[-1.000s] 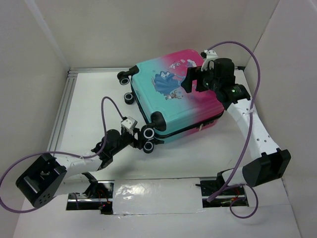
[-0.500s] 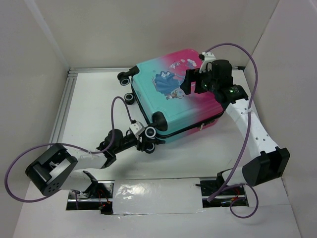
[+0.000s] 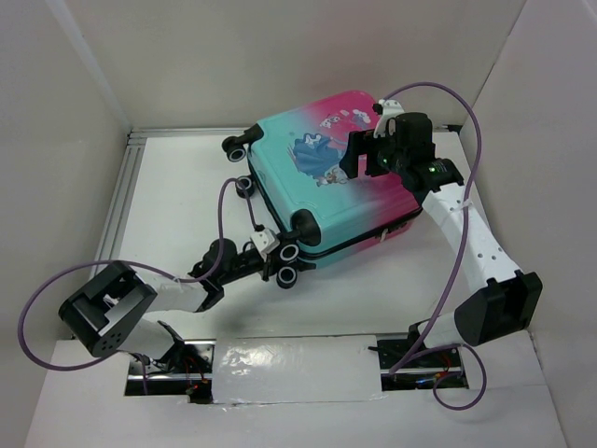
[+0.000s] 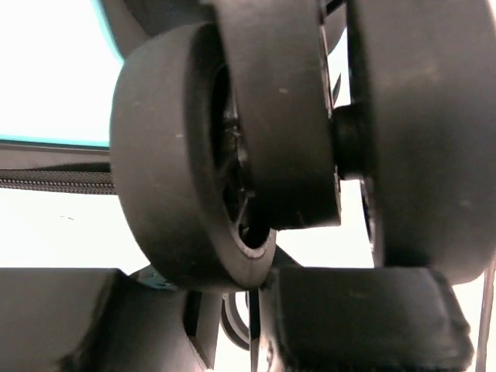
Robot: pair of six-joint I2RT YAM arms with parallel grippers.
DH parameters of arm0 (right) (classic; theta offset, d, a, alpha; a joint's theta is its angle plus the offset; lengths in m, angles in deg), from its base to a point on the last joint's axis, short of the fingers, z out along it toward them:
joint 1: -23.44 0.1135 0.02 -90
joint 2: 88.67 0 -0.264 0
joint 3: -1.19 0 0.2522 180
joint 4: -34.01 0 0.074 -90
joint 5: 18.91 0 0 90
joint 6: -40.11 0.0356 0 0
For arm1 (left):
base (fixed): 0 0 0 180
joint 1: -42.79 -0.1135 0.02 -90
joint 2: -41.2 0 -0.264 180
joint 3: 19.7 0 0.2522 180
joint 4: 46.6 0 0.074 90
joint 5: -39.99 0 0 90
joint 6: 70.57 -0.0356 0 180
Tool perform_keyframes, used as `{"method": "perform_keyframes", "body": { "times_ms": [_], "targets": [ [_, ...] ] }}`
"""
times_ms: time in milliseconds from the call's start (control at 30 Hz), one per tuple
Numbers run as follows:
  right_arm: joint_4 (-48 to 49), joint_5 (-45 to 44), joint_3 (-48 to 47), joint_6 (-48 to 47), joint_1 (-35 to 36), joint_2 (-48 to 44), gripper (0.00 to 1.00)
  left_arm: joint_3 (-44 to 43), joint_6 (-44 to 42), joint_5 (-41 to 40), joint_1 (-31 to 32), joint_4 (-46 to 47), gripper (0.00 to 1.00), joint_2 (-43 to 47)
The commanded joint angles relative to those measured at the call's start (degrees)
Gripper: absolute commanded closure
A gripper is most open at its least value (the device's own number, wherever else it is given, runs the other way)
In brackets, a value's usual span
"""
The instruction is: Pack the luggage
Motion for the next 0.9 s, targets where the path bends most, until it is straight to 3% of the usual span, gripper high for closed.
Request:
{"method": "perform_keyframes", "body": {
  "times_ms": [0, 167, 200, 300, 433, 533, 667, 867],
  "targets": [
    [0.85, -0.49, -1.17, -0.1, -0.33, 0.24, 0.05, -4.74, -0.82, -1.7, 0.2, 5.19, 0.71, -0.24],
    [0.85, -0.49, -1.17, -0.1, -0.33, 0.77, 0.03, -6.93, 1.11, 0.39, 0.2, 1.58, 0.52, -0.24],
    [0.85, -0.49, -1.17, -0.1, -0.33, 0.77, 0.03, -6.94, 1.11, 0.4, 0.2, 0.88, 0.4, -0.24],
    [0.85, -0.49, -1.17, -0.1, -0.33, 0.77, 0.03, -6.94, 1.64, 1.01, 0.2, 0.87, 0.3, -0.24],
    [0.85, -0.49, -1.17, -0.1, -0.33, 0.77, 0.03, -7.99, 1.64, 1.01, 0.2, 1.66, 0.3, -1.56],
    [0.85, -0.49, -1.17, -0.1, -0.33, 0.77, 0.03, -9.04, 3.13, 0.49, 0.2, 4.03, 0.36, -4.54],
    [0.85, -0.49, -1.17, -0.1, -0.33, 0.77, 0.03, -9.05, 6.21, -0.13, 0.2, 9.3, 0.45, -7.27],
    [0.85, -0.49, -0.64, -0.1, -0.33, 0.77, 0.03, -9.05, 8.58, -4.35, 0.2, 13.79, 0.66, -8.59]
  ]
}}
